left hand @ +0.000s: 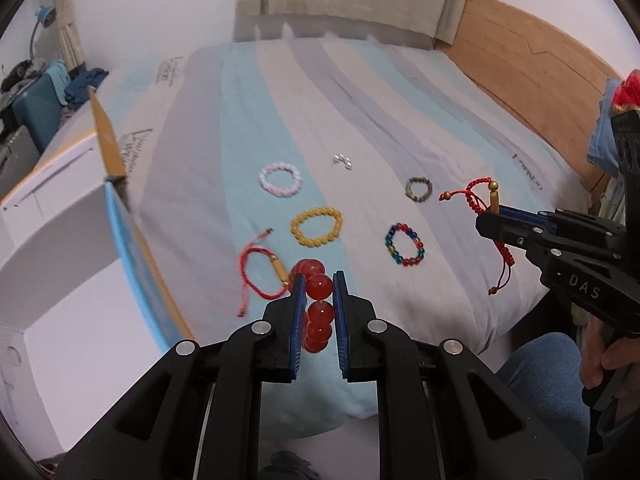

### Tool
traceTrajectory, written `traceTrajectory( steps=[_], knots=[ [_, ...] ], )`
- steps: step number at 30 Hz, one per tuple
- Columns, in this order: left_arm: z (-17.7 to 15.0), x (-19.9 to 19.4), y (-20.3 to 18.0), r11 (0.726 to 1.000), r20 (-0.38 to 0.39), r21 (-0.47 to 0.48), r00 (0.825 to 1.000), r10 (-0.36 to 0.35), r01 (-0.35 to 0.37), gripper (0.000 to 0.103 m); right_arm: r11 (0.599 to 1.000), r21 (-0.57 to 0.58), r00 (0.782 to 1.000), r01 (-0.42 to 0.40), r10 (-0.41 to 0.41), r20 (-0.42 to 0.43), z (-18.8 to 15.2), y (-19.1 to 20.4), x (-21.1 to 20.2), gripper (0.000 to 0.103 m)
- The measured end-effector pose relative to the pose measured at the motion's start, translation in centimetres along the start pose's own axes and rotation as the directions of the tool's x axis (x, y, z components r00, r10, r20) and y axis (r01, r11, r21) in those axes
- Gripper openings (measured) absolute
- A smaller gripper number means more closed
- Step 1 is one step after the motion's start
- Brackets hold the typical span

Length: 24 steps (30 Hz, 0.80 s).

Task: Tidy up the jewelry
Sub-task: 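Carry both held bracelets over the white cardboard box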

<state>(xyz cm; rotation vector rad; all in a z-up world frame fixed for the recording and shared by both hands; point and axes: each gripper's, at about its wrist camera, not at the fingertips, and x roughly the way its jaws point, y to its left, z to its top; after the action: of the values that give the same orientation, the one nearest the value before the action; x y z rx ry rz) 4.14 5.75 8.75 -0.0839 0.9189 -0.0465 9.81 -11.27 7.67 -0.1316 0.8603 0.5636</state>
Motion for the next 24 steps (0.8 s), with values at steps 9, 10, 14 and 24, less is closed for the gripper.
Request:
traceTrajectory(
  steps=[9, 10, 14, 24],
  knots=[
    [0.8, -4.4, 3.6, 0.998, 0.046, -0.045, 0.998, 0.047, -0.045, 0.013, 0.998, -0.054, 0.999, -0.040, 0.042, 0.033, 2.8, 4.4, -1.0, 0.014],
    [0.9, -4.9, 4.3, 0.997, 0.051, -0.054, 0.997, 0.056, -0.053, 0.013, 0.997, -0.063, 0.998, -0.046, 0.048, 0.035, 3.1, 5.1, -1.1, 0.014],
    [0.7, -6.7, 6.5, 0.994, 0.063, -0.083, 0.995, 0.078, -0.073, 0.013, 0.993, -0.096, 0.996, -0.073, 0.077, 0.041, 4.3, 8.0, -0.9, 0.014],
    [-1.1, -10.5, 13.7, 0.973, 0.070, -0.180, 0.985, 0.159, -0.145, 0.013, 0.968, -0.198, 0.986, -0.157, 0.164, 0.021, 6.1, 17.0, 0.6, 0.014]
  ],
)
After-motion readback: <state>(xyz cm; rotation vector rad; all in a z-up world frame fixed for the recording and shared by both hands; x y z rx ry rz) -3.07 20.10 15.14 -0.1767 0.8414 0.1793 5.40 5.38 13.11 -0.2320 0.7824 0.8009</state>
